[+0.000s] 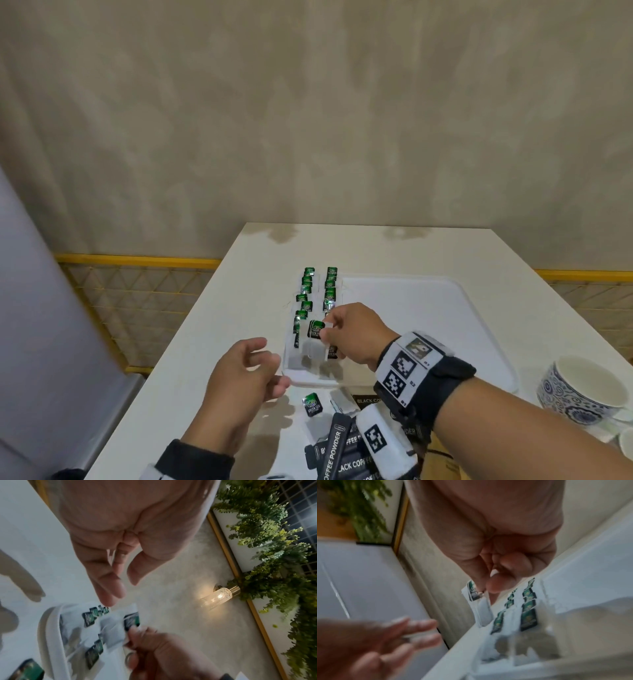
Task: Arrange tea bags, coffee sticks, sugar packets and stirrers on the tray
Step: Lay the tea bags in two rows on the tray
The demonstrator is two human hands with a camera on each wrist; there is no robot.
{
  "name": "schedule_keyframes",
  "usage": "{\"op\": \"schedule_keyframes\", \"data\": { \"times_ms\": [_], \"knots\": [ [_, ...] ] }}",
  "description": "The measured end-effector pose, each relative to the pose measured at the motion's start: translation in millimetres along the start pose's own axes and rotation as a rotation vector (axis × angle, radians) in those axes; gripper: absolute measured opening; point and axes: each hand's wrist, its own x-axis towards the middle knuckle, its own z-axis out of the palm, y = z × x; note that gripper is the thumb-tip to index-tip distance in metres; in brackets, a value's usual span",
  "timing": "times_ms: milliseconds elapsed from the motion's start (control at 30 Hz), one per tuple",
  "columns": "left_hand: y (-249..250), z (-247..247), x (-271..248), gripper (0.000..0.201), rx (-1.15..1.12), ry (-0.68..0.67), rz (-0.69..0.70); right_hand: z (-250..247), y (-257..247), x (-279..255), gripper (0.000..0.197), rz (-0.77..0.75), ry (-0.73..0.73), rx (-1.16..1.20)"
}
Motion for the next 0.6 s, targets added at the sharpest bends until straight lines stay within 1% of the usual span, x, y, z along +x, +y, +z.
{"op": "schedule_keyframes", "data": {
  "times_ms": [67,133,233,300,367,467,533,600],
  "knots": [
    [-1.6,-8.4,0.2,0.022,0.029,0.033,0.013,3.7,2.5,7.2,0.024,-0.003,-0.051,-0.2],
    [-1.7,-14.9,-1.4,0.019,0.041,0.045,0.026,10.1,3.1,11.6,0.028,0.005,-0.106,-0.342],
    [-2.0,-21.2,-4.2,0.017,0.043,0.047,0.034,21.7,4.6,18.3,0.021,0.045,-0.132,-0.339],
    [-3.3,-23.7,-5.1,0.017,0.041,0.047,0.033,26.7,5.8,22.8,0.007,0.07,-0.166,-0.327],
    [-4.7,-25.5,-5.5,0.017,0.04,0.046,0.034,28.3,6.5,25.6,0.016,0.082,-0.181,-0.32],
    [-5.3,-27.5,-5.9,0.016,0.027,0.037,0.042,28.6,6.4,26.5,0.011,0.052,-0.147,-0.354],
    [-5.7,-27.6,-5.9,0.017,0.019,0.03,0.044,29.5,6.9,26.1,0.019,0.024,-0.099,-0.375],
    [-5.8,-26.4,-5.8,0.018,0.012,0.027,0.043,30.8,7.3,25.7,0.027,0.025,-0.063,-0.328]
  ]
}}
